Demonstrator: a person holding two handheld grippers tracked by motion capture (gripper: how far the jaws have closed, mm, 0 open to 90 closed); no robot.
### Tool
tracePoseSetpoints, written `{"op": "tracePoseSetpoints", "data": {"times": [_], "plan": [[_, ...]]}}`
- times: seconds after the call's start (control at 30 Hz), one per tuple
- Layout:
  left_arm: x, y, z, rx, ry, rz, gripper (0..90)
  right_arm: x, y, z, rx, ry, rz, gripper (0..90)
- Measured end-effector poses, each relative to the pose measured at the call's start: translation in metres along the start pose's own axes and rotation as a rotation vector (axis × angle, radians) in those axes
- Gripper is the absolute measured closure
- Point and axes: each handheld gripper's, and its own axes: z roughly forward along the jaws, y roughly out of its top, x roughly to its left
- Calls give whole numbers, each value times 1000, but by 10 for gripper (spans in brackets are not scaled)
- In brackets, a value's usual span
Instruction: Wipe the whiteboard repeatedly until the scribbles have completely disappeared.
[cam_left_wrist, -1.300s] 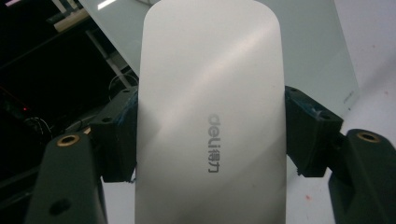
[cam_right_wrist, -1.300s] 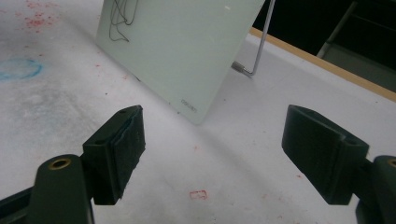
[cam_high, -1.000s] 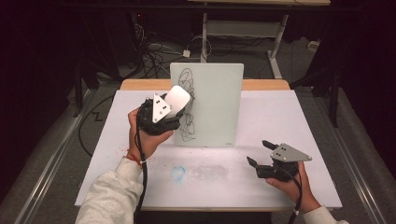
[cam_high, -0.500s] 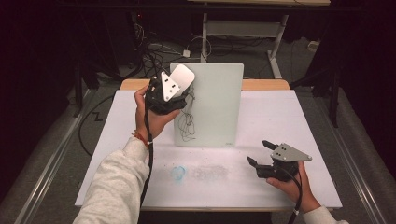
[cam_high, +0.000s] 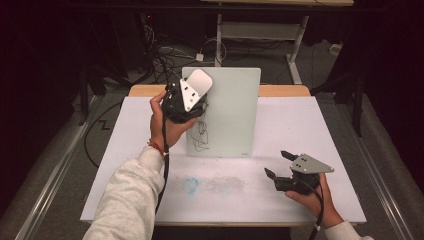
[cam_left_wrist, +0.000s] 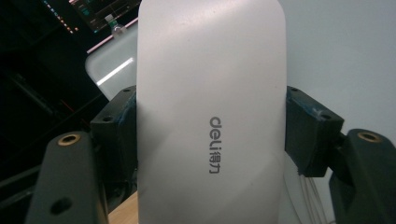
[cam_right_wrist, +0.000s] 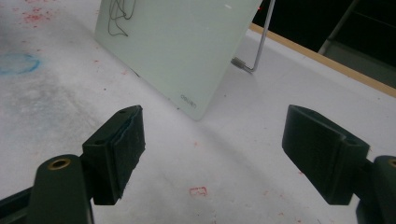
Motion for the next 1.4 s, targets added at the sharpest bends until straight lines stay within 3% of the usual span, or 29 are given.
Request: {"op": "tracePoseSetpoints", "data": {"times": [0.2, 0.43, 0.6, 0.77, 0.9, 1.07, 1.17, 1.4], "plan": [[-19, -17, 0, 8, -2, 12, 291, 1, 0, 1, 3, 4, -5, 218], [-43, -33, 0, 36, 9, 62, 291, 2, 0, 1, 6, 7, -8, 217], [-35, -25, 1, 56, -11, 57, 291, 3, 0, 3, 12, 9, -11, 217], [-17, -7, 1, 50, -1, 45, 291, 2, 0, 2, 13, 4, -8, 217], [-1, 9, 2, 50, 33, 46, 291, 2, 0, 1, 12, 3, -9, 217], [16, 26, 3, 36, 37, 14, 291, 1, 0, 1, 13, 0, -7, 217], [14, 25, 3, 38, 51, 12, 291, 2, 0, 1, 11, 1, -7, 217], [-24, -6, 4, 48, 59, 58, 291, 3, 0, 1, 11, 8, -10, 217]]}}
